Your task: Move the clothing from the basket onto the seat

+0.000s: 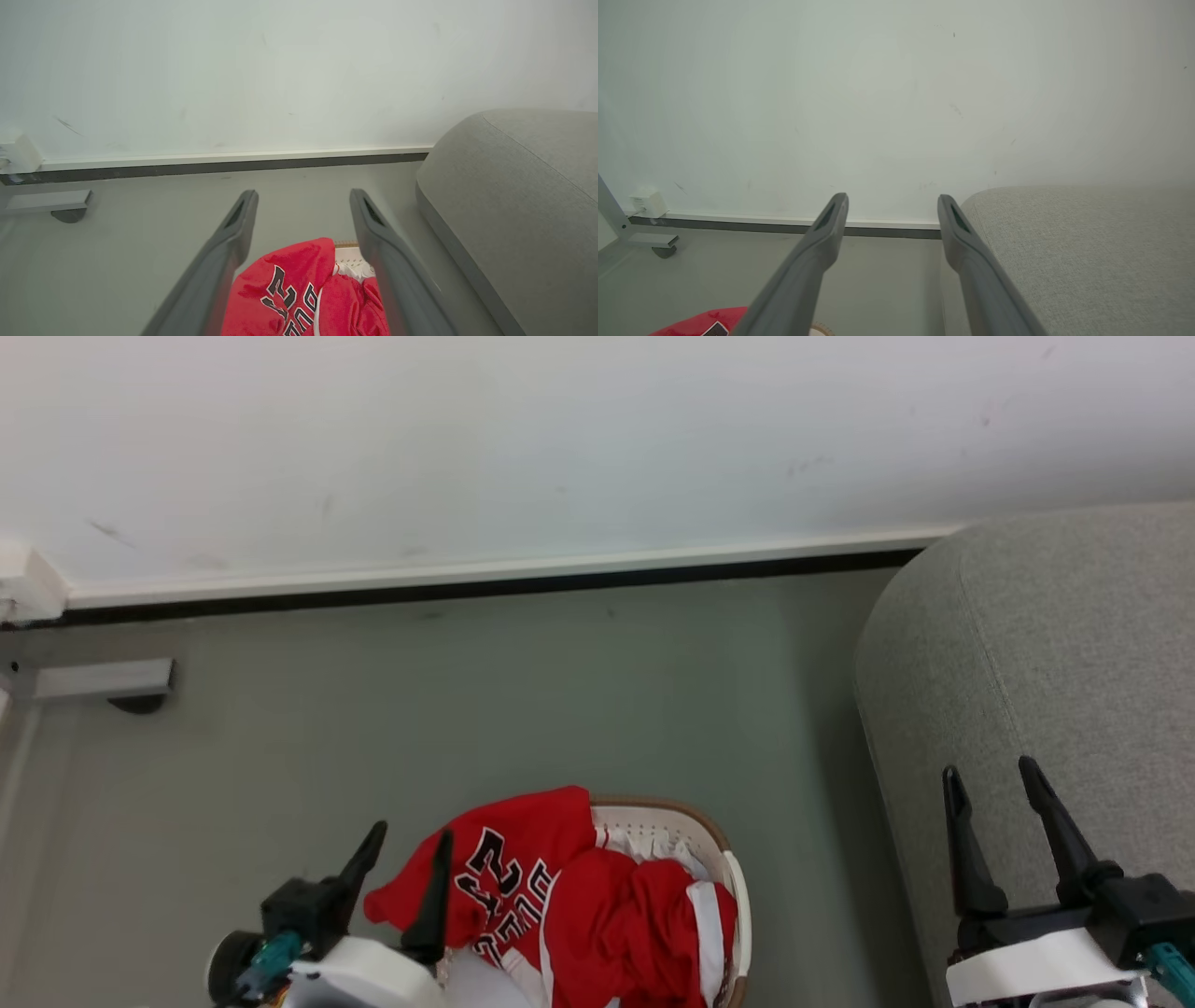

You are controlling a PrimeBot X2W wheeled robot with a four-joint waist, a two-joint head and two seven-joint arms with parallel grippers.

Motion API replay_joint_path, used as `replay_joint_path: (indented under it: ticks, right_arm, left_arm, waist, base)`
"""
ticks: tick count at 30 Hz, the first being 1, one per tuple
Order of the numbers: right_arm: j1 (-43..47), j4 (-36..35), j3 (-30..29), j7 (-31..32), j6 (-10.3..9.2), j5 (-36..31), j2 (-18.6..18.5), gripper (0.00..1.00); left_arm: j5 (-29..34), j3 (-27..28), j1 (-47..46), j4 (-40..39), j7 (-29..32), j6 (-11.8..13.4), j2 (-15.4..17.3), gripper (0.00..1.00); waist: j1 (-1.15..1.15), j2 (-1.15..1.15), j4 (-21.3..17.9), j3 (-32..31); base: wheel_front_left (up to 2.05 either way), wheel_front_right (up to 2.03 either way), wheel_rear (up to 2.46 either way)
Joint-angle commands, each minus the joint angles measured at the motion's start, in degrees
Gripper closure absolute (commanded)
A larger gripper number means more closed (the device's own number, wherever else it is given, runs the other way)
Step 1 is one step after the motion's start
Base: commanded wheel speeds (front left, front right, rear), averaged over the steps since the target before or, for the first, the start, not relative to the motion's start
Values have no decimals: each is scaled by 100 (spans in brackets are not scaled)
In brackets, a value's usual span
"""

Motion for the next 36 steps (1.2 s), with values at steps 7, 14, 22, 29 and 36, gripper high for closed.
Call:
replay_joint_path:
  ticks: [7,14,22,29,36]
  right_arm:
    - [-626,-307,103,4,-12,-189,-25,0]
    - [-1106,-647,169,4,-12,-379,-25,0]
    - [-1344,-1016,169,4,-12,-525,-25,0]
    - [-1373,-1297,129,3,-12,-552,-25,0]
    - [-1317,-1538,62,4,-12,-535,-25,0]
  left_arm:
    - [-112,-691,-1137,1184,-4,11,81,0]
    - [-297,-1273,-2325,2579,-3,10,77,0]
    - [-622,-2014,-3263,3676,0,10,47,0]
    - [-1077,-2576,-3729,3985,-1,10,38,0]
    - [-1505,-3158,-4182,4237,84,10,91,0]
  waist:
    - [-1,0,-239,1272]
    - [-1,0,-331,2252]
    - [-1,0,-406,2988]
    - [-1,0,-460,3441]
    - [-1,0,-456,3999]
  base:
    - [0,0,0]
    - [0,0,0]
    - [0,0,0]
    - [0,0,0]
    - [0,0,0]
